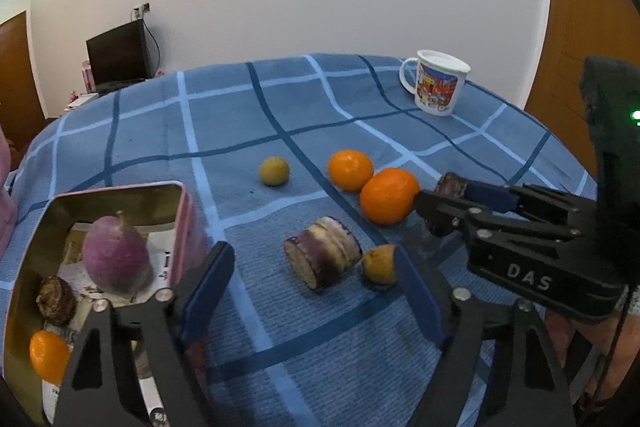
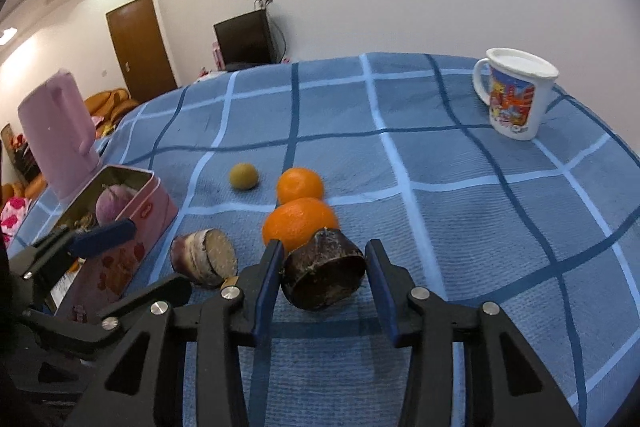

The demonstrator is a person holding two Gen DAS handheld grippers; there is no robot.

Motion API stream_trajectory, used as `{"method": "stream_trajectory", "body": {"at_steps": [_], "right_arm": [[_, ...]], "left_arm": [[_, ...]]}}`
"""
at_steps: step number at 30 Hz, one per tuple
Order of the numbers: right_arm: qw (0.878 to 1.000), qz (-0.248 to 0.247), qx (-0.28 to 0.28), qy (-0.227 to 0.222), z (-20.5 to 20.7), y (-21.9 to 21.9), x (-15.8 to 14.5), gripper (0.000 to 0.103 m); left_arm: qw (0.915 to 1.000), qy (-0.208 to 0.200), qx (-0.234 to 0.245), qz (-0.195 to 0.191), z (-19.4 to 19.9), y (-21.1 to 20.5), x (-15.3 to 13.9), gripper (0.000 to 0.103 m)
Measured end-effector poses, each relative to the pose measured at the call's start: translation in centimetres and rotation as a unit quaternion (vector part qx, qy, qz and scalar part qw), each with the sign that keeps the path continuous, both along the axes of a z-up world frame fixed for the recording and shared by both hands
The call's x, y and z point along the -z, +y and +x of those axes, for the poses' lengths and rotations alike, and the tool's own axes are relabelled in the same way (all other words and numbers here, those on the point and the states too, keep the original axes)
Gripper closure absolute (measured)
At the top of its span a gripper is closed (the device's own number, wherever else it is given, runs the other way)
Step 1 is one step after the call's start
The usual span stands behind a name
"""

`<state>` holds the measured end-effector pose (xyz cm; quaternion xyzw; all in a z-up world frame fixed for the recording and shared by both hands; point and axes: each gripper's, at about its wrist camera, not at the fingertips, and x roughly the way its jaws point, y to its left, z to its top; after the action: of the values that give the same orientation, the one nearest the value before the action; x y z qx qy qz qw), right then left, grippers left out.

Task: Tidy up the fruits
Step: 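Grasp the dark brown taro with the right tool while the left tool approaches the purple-skinned taro slice, then grasp the purple-skinned taro slice with the left tool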

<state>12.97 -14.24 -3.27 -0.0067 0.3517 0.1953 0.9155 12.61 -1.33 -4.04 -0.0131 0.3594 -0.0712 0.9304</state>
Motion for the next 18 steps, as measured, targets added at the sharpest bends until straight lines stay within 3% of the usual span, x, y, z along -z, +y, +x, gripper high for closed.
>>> {"method": "stream_trajectory", "body": {"at_steps": [3, 15, 18], "right_arm": [[1.0, 0.003, 0.006, -0.006, -0.2, -0.2, -0.2, 0.059], [1.0, 0.001, 0.017, -0.007, -0.1, -0.4, -0.2, 0.059], [1.0, 0.006, 0.023, -0.015, -0.4, -0.7, -0.4, 0.059]], "left_arm": [[0.9998, 0.017, 0.001, -0.012, 0.9, 0.0, 0.4, 0.033], [0.9995, 0.021, -0.007, 0.022, 2.0, -1.1, 0.7, 0.035], [0.9991, 0.025, 0.008, 0.033, 2.1, -1.8, 0.8, 0.043]]}}
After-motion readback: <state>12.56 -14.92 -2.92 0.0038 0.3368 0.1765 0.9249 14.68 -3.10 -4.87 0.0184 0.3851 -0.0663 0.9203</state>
